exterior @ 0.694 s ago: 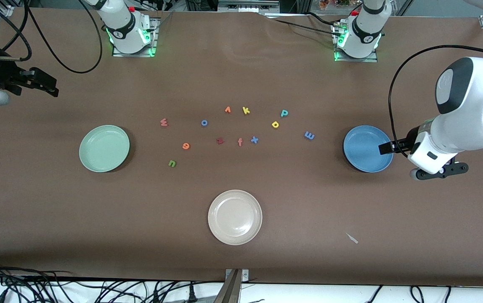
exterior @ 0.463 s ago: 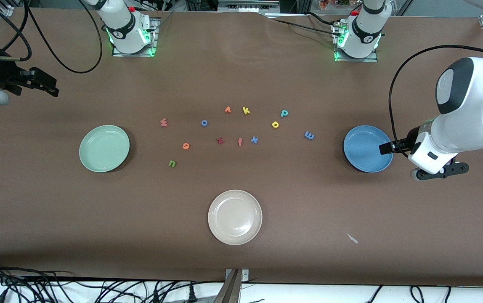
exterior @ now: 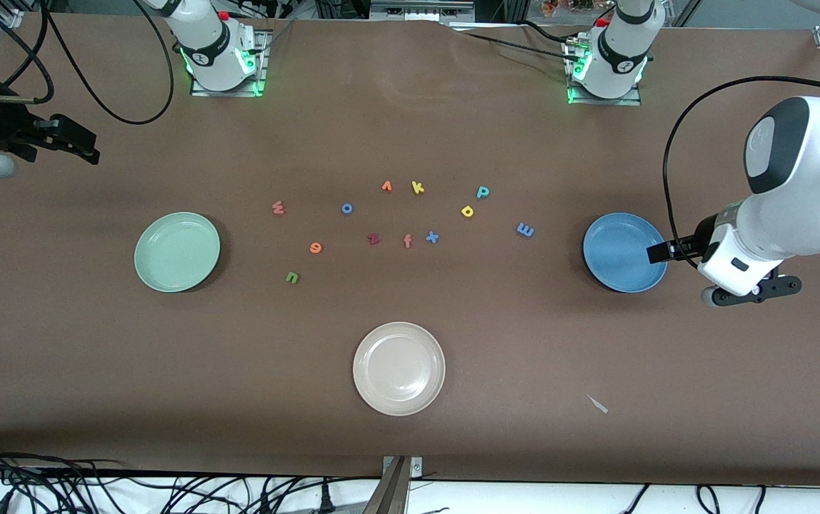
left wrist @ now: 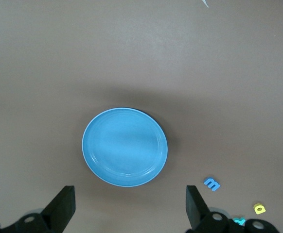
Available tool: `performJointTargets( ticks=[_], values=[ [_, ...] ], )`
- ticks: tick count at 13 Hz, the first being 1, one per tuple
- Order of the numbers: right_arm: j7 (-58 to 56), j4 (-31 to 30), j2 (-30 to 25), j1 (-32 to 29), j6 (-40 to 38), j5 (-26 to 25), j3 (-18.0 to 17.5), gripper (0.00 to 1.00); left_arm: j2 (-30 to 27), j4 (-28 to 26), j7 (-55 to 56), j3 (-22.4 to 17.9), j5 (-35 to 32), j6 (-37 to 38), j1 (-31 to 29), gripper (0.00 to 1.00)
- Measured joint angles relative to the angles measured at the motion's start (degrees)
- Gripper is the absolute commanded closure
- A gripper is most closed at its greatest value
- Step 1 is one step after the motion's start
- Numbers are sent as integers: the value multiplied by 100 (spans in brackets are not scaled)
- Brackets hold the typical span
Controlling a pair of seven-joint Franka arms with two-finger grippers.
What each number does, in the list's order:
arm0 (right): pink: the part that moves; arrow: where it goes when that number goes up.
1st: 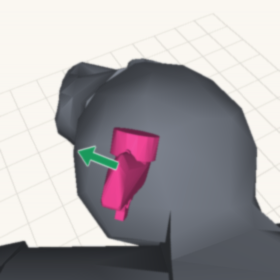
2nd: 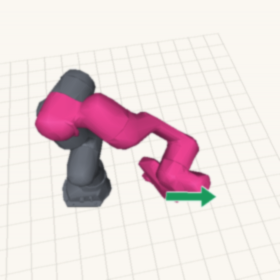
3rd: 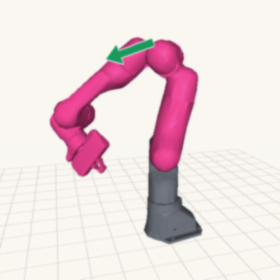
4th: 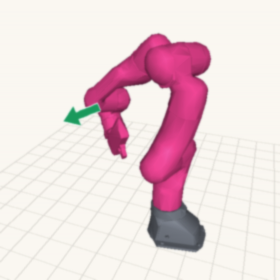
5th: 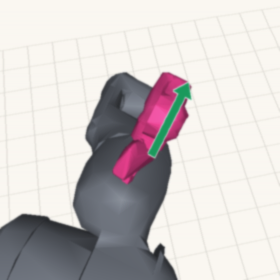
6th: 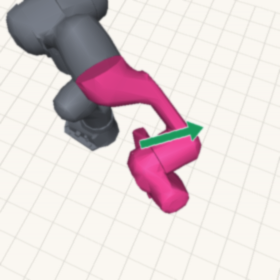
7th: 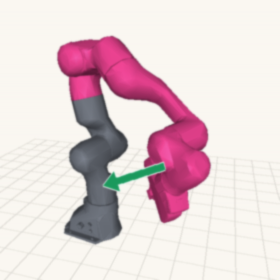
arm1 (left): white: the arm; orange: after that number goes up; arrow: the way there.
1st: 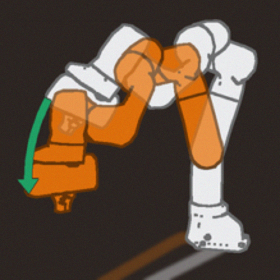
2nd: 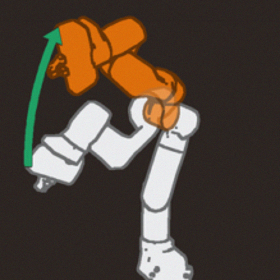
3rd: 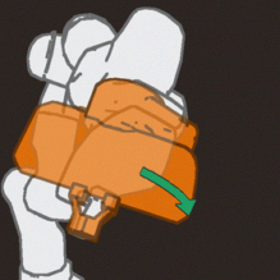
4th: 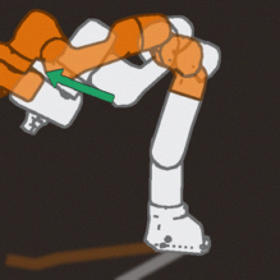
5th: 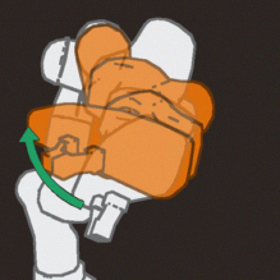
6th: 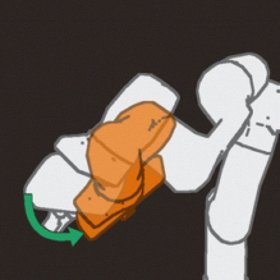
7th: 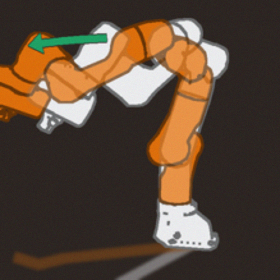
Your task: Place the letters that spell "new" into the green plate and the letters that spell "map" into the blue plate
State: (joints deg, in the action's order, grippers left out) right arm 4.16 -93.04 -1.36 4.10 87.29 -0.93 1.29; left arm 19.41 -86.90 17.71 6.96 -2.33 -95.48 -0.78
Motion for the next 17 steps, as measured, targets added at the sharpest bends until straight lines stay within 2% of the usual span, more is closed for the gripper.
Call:
performJointTargets(
  ticks=[7, 12, 17],
  values=[
    [0, 0, 0, 3, 0, 0, -10, 0, 1, 11, -36, 5, 0, -2, 21, 0],
    [0, 0, 0, 3, 0, 0, -10, 0, 1, 154, -769, -6, 0, -6, -7, 0],
    [0, 0, 0, 3, 0, 0, -10, 0, 3, 154, -877, -13, 0, -6, -11, 0]
  ],
)
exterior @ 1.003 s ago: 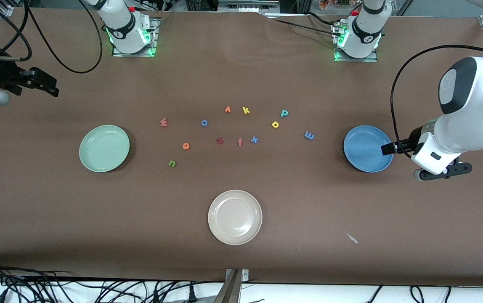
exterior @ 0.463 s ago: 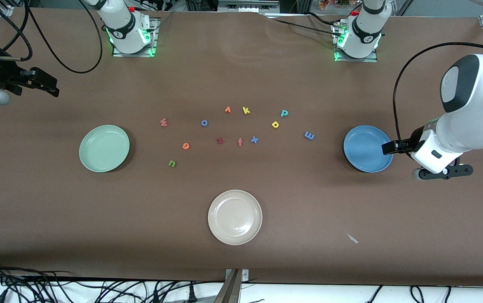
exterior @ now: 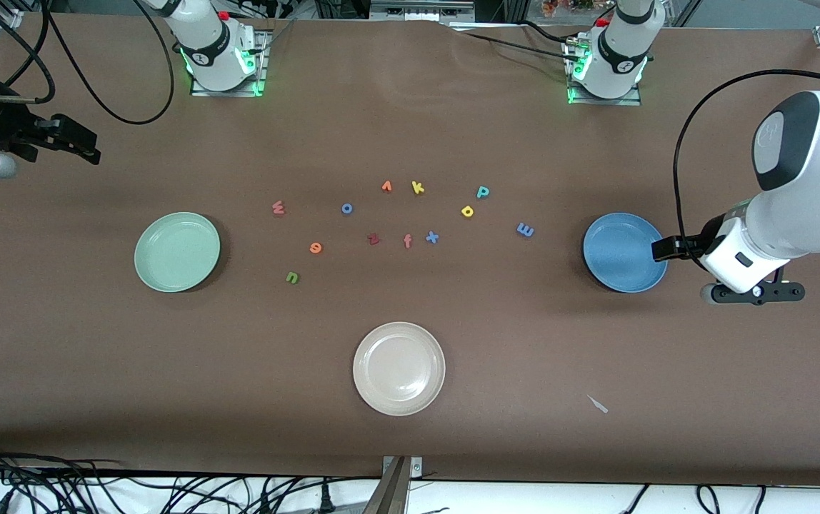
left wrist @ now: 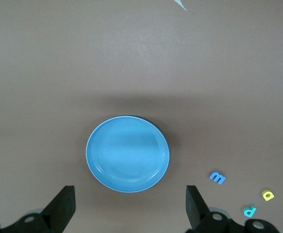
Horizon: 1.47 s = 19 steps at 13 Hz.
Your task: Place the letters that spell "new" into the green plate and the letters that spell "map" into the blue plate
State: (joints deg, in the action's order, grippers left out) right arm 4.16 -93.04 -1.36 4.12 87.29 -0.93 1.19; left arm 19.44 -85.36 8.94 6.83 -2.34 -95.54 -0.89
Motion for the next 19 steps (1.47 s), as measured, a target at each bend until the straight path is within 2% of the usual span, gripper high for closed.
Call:
performJointTargets(
  ticks=[19],
  values=[
    [0, 0, 0, 0, 0, 0, 0, 0, 56, 0, -157, -13, 0, 0, -38, 0]
  ],
)
